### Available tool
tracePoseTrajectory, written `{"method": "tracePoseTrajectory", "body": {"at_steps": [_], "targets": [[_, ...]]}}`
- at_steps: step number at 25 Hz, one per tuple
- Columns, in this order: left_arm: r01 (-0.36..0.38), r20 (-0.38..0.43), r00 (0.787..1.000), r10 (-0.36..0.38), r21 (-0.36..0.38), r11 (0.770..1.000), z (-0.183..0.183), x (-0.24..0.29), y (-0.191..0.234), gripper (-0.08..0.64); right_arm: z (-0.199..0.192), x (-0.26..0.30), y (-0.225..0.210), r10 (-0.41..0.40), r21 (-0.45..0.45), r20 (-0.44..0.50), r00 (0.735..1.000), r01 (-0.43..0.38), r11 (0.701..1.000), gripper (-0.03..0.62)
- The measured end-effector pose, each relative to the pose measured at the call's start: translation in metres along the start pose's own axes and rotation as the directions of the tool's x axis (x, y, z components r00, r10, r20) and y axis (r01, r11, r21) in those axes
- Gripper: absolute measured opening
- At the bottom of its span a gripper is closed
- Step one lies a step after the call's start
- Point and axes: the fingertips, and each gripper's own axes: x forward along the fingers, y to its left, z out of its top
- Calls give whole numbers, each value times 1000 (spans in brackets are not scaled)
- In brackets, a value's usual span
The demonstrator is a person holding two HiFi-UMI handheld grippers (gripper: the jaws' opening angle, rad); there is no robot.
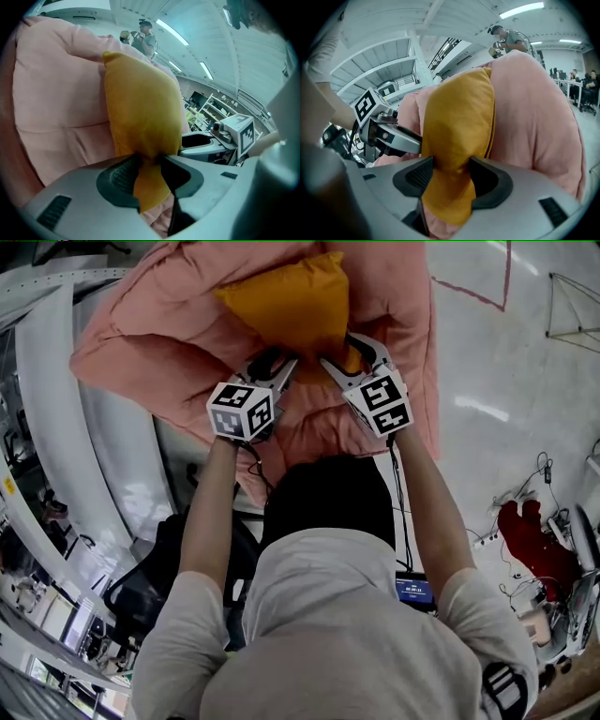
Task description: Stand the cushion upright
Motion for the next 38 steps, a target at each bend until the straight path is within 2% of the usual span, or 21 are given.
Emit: {"method": "tracePoseTrajectory", "body": {"at_steps": [8, 12, 19, 25, 29, 33, 38], "targets": [[-7, -52, 999, 8, 32, 999, -11, 19, 7, 161, -15, 11, -9, -40, -11, -54, 998, 39, 999, 261], [-31, -68, 997, 32, 18, 999, -16, 22, 22, 161, -19, 25, -5, -61, -25, -76, 995, 59, 998, 261], [-39, -82, 996, 40, 18, 999, -22, 30, 22, 161, -28, 28, -12, -60, -13, -64, 996, 60, 998, 261], [-107, -109, 989, 103, -39, 993, -24, 32, 31, 163, -28, 35, -14, -65, -22, -57, 996, 63, 998, 261], [-174, -139, 976, 170, -20, 985, -21, 29, 34, 161, -25, 37, -15, -57, -15, -105, 993, 55, 998, 261], [-203, -161, 967, 196, -29, 979, -18, 23, 25, 162, -24, 26, -16, -40, -4, -132, 990, 40, 999, 262], [-230, -134, 966, 222, -47, 972, -7, 12, 23, 161, -20, 13, -18, -64, -8, -124, 990, 64, 998, 261]]}}
